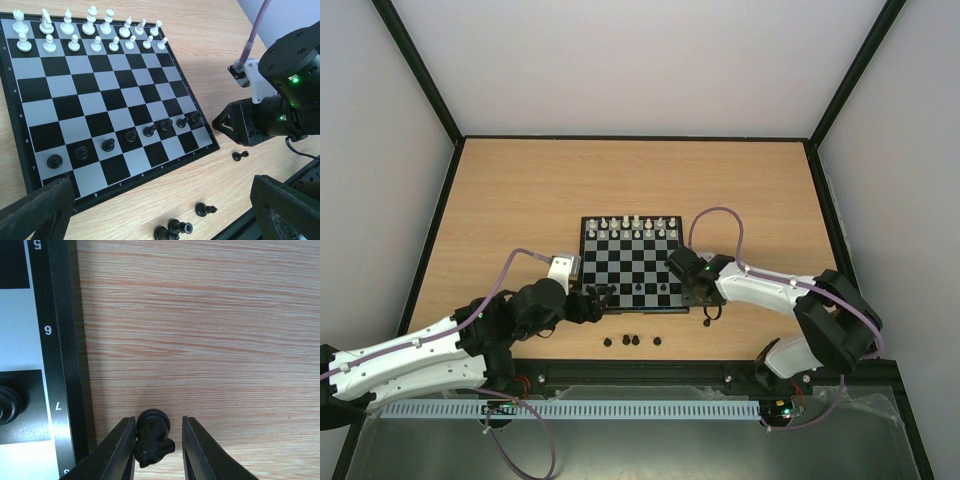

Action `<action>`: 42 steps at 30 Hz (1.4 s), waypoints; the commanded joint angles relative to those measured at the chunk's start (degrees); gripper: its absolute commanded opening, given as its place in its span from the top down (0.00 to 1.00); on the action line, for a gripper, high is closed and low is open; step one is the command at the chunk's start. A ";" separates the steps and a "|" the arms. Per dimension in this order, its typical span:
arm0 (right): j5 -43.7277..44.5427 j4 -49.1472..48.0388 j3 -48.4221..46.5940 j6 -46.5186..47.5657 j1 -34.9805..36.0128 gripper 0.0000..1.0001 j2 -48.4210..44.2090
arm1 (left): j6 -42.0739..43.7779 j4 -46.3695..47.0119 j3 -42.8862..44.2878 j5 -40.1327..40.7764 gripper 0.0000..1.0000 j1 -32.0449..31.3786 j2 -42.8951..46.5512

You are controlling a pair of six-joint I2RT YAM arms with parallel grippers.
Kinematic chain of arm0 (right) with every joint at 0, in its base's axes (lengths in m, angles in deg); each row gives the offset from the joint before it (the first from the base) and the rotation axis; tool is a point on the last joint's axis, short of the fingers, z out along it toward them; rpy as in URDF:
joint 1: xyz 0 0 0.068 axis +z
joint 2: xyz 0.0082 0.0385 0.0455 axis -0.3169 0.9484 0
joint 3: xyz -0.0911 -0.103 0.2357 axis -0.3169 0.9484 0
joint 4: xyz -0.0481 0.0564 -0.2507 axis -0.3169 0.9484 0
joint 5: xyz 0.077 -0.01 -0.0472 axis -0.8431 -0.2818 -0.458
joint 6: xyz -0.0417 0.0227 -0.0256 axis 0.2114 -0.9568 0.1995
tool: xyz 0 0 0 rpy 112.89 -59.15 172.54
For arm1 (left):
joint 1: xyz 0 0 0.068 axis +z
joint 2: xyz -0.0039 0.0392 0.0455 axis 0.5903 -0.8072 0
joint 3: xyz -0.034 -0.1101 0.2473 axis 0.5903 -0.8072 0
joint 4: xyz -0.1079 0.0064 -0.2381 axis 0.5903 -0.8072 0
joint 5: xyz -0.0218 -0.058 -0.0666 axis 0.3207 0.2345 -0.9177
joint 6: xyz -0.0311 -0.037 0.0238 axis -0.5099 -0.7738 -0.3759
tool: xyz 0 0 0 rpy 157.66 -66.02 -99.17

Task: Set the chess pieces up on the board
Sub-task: Pick up the chess piece at the center of the board, then place the chess piece on the chessboard.

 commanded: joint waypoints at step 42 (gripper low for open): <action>-5.76 11.93 -10.31 2.39 8.31 0.93 -8.05 | 0.42 -2.60 0.71 2.46 0.00 2.30 0.43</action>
